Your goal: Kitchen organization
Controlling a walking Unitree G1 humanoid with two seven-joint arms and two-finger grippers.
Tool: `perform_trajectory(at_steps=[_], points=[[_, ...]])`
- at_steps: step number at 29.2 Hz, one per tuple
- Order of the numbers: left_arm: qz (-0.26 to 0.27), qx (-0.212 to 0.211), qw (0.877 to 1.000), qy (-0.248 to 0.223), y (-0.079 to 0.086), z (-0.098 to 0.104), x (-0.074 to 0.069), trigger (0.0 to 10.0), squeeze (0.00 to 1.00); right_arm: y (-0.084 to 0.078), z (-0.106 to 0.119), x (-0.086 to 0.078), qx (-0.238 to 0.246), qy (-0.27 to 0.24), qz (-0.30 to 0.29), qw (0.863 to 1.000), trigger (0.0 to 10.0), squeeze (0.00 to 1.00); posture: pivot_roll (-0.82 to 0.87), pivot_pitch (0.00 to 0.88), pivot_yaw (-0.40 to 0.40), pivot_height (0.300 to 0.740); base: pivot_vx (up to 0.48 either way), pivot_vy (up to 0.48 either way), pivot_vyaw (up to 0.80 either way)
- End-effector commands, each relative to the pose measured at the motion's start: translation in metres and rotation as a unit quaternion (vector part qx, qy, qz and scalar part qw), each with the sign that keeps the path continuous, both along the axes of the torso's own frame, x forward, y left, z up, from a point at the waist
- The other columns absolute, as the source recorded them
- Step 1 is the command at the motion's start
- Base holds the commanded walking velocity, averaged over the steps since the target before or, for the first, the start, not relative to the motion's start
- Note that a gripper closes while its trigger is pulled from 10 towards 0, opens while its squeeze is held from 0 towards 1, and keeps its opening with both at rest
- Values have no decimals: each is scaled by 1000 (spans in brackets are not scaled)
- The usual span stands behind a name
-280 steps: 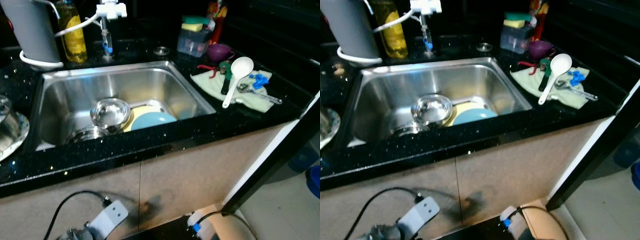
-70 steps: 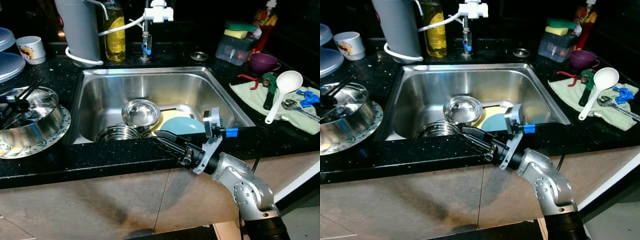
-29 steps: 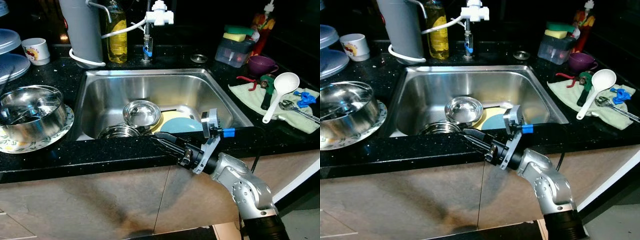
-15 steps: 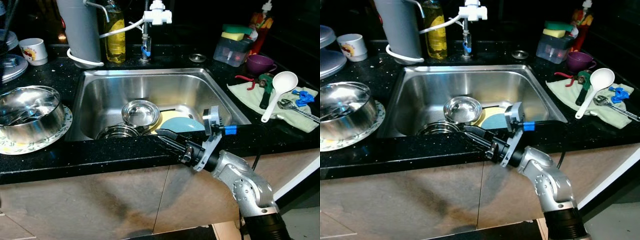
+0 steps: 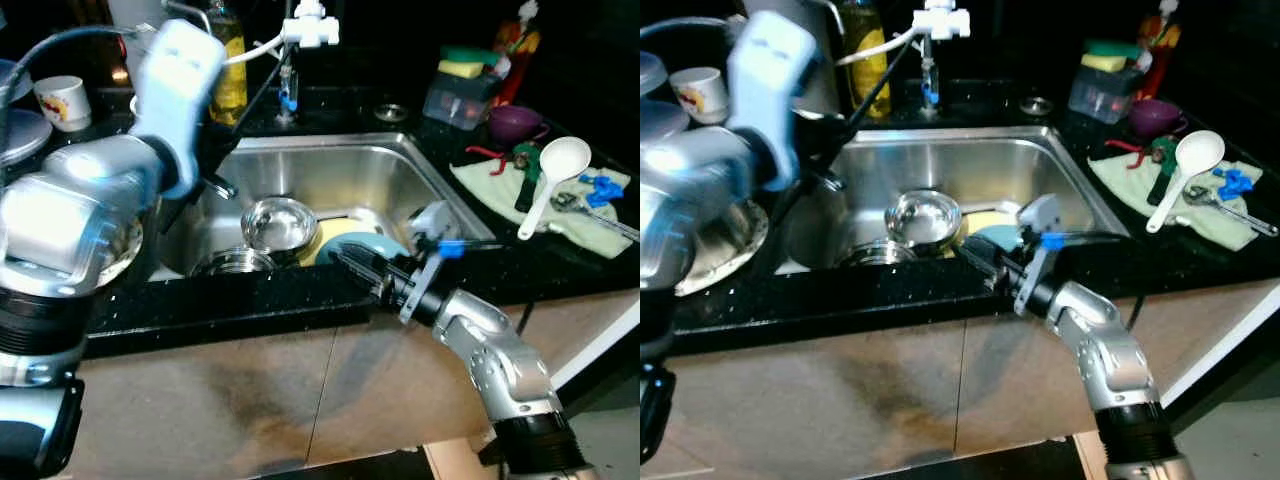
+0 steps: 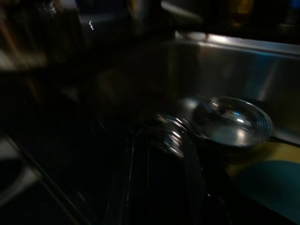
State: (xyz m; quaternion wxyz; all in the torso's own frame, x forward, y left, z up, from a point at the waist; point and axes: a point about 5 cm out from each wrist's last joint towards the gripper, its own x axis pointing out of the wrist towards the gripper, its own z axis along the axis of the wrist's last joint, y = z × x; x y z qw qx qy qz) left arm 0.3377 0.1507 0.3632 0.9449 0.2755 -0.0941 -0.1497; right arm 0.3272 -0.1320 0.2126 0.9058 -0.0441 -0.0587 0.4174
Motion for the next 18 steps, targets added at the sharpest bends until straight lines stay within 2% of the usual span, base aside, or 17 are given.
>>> perform_trajectory(at_steps=[1,2,3,4,5,6,7,8,9,10,14,18], points=[[0,53,998,-31,-10,-6,13,0,0,5,-5,-1,-52,-10,12,999,10000,0,34,150,-49,740,0,0,0],[-7,68,997,-33,-18,-12,21,0,0,5,-6,-2,-67,-12,18,998,10000,0,34,150,-49,740,0,0,0],[-7,68,997,-33,-18,-12,21,0,0,5,-6,-2,-67,-12,18,998,10000,0,34,150,-49,740,0,0,0],[-24,81,996,-28,-29,-22,31,0,0,6,-6,-3,-78,-13,25,997,10000,0,33,154,-47,740,0,0,0],[-24,81,996,-28,-29,-22,31,0,0,6,-6,-3,-78,-13,25,997,10000,0,33,154,-47,740,0,0,0],[-33,92,995,-17,-33,-31,36,0,0,7,-4,-5,-79,-16,34,996,10000,0,28,157,-39,740,0,0,0],[-45,83,995,1,-36,-40,42,0,0,8,0,-6,-75,-20,42,996,10000,0,28,157,-39,740,0,0,0],[-45,83,995,1,-36,-40,42,0,0,8,0,-6,-75,-20,42,996,10000,0,28,157,-39,740,0,0,0],[-64,88,994,27,-40,-57,50,0,0,9,12,-9,-55,-29,52,997,10000,0,20,164,-30,740,0,0,0],[-71,98,992,31,-41,-61,52,0,0,9,16,-9,-47,-34,53,997,10000,0,20,164,-30,740,0,0,0],[-72,92,992,46,-39,-70,59,0,0,9,28,-10,-29,-51,55,997,10000,0,16,168,-23,740,0,0,0],[-48,88,993,55,-29,-81,70,0,0,12,52,-17,-2,-83,87,993,10000,0,9,182,-20,740,0,0,0]])
